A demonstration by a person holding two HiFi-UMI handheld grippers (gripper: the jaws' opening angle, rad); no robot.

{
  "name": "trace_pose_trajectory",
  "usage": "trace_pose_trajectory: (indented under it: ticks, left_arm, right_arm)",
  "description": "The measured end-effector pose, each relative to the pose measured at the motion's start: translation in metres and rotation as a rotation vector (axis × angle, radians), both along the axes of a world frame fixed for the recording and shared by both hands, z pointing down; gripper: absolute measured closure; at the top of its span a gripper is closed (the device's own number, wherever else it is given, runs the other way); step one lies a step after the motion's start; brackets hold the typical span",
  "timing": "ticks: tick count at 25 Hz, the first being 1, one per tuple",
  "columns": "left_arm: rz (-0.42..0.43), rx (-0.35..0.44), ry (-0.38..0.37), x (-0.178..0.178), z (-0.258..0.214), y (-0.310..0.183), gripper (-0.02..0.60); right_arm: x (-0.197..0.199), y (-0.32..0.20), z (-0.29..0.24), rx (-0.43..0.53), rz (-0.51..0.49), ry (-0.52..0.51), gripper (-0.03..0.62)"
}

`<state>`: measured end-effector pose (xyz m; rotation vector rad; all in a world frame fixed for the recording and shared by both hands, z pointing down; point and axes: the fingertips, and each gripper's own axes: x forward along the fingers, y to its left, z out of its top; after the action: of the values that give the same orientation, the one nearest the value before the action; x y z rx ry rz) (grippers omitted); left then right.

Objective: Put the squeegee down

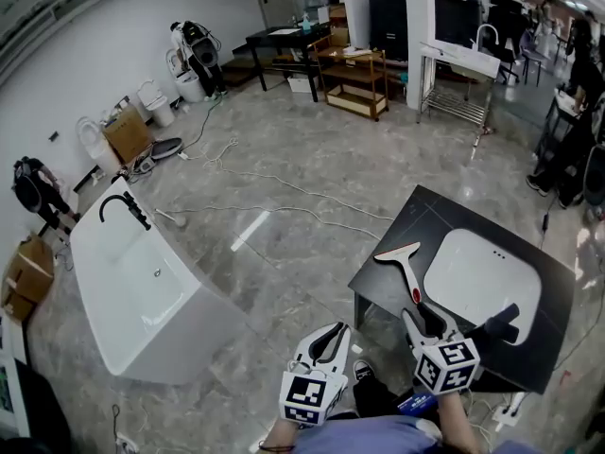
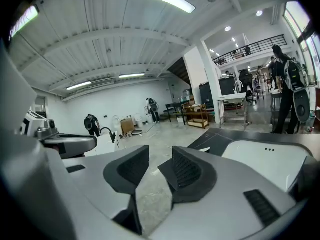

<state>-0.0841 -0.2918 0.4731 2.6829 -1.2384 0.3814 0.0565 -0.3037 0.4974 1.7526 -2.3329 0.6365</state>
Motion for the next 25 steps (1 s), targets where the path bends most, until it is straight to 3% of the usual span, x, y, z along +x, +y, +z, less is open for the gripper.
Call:
trace_pose_trajectory:
  ticks: [5, 13, 25]
  left_arm:
    - [-0.006, 0.011, 0.011, -0.022, 0.001, 0.045, 0.543]
    - [-0.021, -0.015, 0.04, -0.045, 0.013, 0.119, 0.541]
    - [0.082, -0.029, 0.063, -0.014, 0.002, 0.172, 0.541]
  right_arm:
    - [-0.026, 0.051, -0.001, 0.004, -0.004, 0.014, 0.495]
    - [-0.055, 0.131, 0.012, -0.032, -0.042, 0.036, 0.503]
    - [-0.046, 0.19, 0.0, -0.052, -0.036, 0.057, 0.503]
